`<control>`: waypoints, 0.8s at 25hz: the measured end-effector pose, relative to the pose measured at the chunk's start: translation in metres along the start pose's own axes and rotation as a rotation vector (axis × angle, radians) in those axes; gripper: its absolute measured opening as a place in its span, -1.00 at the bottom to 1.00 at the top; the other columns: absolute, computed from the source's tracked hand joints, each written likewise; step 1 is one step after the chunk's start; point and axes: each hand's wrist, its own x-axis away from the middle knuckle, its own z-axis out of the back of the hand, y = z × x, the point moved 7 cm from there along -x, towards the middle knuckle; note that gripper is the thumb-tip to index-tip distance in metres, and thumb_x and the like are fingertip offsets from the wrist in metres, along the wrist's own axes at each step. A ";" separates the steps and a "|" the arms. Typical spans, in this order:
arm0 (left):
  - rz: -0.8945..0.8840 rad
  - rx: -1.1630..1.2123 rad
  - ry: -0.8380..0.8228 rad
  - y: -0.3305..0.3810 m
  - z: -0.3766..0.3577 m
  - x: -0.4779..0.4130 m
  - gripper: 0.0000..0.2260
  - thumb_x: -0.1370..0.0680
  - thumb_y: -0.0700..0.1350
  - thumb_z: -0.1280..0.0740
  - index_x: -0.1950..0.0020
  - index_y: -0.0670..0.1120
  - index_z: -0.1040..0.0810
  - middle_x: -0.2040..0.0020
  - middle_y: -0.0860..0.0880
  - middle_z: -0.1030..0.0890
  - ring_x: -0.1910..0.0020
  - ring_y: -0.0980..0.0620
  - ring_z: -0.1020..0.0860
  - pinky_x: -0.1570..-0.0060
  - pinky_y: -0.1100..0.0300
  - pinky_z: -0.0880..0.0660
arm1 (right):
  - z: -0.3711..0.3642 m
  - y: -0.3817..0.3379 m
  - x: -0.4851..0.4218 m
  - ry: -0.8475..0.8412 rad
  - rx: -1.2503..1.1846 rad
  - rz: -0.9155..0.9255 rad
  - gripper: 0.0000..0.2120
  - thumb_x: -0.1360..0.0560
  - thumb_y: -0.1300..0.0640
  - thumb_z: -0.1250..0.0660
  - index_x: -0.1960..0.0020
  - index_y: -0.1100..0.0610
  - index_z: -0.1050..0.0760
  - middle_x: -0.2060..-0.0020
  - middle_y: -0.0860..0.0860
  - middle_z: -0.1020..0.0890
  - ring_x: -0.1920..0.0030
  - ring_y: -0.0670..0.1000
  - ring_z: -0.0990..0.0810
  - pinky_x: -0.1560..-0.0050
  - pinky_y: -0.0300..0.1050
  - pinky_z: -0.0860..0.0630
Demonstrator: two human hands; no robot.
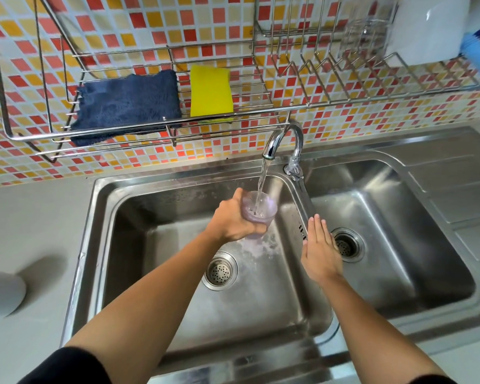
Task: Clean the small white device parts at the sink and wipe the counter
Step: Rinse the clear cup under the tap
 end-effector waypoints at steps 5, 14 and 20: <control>-0.050 0.063 0.050 0.003 0.009 0.002 -0.36 -0.22 -0.08 -0.59 -0.18 -0.11 -0.38 -0.07 0.01 -0.57 -0.03 -0.02 -0.55 0.00 0.21 -0.45 | -0.001 0.001 0.000 0.001 -0.002 0.003 -0.39 -0.47 0.06 0.21 -0.44 0.31 -0.14 -0.45 0.17 -0.22 -0.45 0.15 -0.20 -0.37 0.08 -0.22; -0.080 0.100 0.099 0.007 0.017 0.000 -0.36 -0.21 -0.09 -0.60 -0.19 -0.10 -0.38 -0.02 0.03 -0.55 0.01 -0.02 -0.53 0.03 0.21 -0.44 | -0.001 0.000 0.000 0.034 -0.002 0.024 -0.39 -0.47 0.06 0.20 -0.44 0.31 -0.13 -0.45 0.18 -0.21 -0.46 0.15 -0.18 -0.39 0.07 -0.20; -0.084 0.093 0.089 0.003 0.016 0.002 -0.34 -0.21 -0.07 -0.61 -0.21 -0.09 -0.37 -0.04 0.04 -0.53 -0.02 -0.04 -0.52 -0.03 0.18 -0.46 | -0.001 0.000 0.000 0.024 -0.040 0.030 -0.42 -0.51 0.05 0.18 -0.46 0.27 -0.10 -0.47 0.15 -0.17 -0.48 0.11 -0.13 -0.42 0.04 -0.17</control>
